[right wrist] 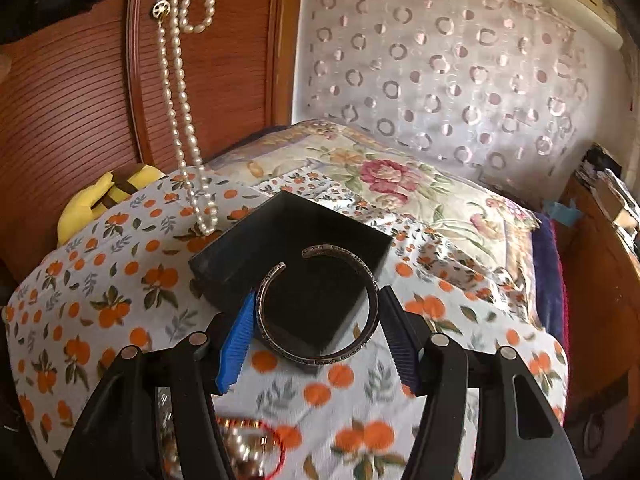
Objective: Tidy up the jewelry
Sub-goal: 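Lower the bangle into the black box with the right gripper while the left drops the pearl necklace in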
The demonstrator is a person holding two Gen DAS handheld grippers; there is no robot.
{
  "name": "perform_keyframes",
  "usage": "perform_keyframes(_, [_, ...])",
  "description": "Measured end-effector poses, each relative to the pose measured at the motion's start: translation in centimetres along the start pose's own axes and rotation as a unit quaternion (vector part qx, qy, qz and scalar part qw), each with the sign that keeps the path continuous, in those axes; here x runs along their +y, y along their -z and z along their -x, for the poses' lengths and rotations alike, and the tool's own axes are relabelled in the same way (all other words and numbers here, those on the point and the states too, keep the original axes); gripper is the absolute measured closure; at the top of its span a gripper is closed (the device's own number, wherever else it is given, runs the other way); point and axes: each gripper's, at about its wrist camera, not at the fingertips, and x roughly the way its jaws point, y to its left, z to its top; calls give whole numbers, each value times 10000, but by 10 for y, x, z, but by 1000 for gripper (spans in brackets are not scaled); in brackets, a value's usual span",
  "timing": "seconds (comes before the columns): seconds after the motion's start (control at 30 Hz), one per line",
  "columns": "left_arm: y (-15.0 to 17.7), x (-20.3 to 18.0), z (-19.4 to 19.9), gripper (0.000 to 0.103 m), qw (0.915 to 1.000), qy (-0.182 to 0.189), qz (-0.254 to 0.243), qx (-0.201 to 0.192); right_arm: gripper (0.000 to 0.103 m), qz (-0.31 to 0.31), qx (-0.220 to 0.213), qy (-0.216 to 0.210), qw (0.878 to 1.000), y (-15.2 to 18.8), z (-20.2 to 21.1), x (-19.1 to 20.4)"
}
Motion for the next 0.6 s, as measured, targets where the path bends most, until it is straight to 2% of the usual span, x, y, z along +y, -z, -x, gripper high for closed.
perform_keyframes(0.27, [-4, 8, -32, 96, 9999, 36, -22, 138, 37, 44, 112, -204, 9997, -6, -29, 0])
perform_keyframes(0.43, [-5, 8, -47, 96, 9997, 113, -6, 194, 34, 23, 3, -224, 9997, -5, -24, -1])
perform_keyframes(0.6, [0, 4, -63, 96, 9993, 214, -39, 302, 34, -236, -42, -134, 9996, 4, -10, -19])
